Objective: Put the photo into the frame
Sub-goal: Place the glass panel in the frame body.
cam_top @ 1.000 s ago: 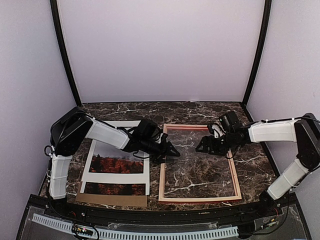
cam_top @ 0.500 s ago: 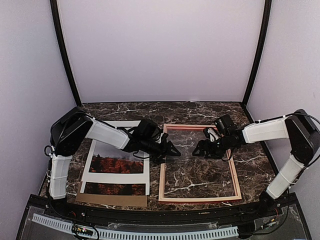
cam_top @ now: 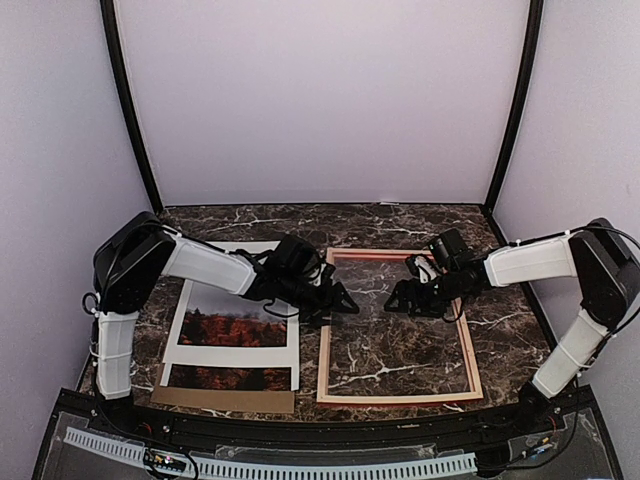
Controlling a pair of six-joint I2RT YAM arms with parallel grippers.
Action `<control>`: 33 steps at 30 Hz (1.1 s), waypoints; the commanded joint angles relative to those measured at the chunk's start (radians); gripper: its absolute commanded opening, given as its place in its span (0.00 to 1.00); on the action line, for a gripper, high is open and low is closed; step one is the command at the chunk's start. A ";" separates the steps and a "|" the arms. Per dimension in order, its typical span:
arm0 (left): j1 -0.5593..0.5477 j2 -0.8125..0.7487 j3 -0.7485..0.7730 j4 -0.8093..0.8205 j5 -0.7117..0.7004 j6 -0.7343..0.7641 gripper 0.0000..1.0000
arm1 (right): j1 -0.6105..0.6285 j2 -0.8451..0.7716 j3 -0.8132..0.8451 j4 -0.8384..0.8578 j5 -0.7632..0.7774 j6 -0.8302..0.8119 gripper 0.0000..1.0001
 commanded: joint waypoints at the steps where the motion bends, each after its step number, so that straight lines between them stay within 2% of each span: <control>1: -0.002 -0.075 0.016 -0.100 -0.054 0.074 0.60 | 0.007 0.011 -0.004 -0.024 0.027 -0.012 0.83; 25: -0.003 -0.183 0.028 -0.296 -0.251 0.238 0.62 | 0.008 -0.012 0.027 -0.083 0.050 -0.033 0.84; 33: -0.002 -0.196 0.047 -0.347 -0.314 0.304 0.62 | -0.004 -0.117 0.071 -0.151 0.098 -0.037 0.85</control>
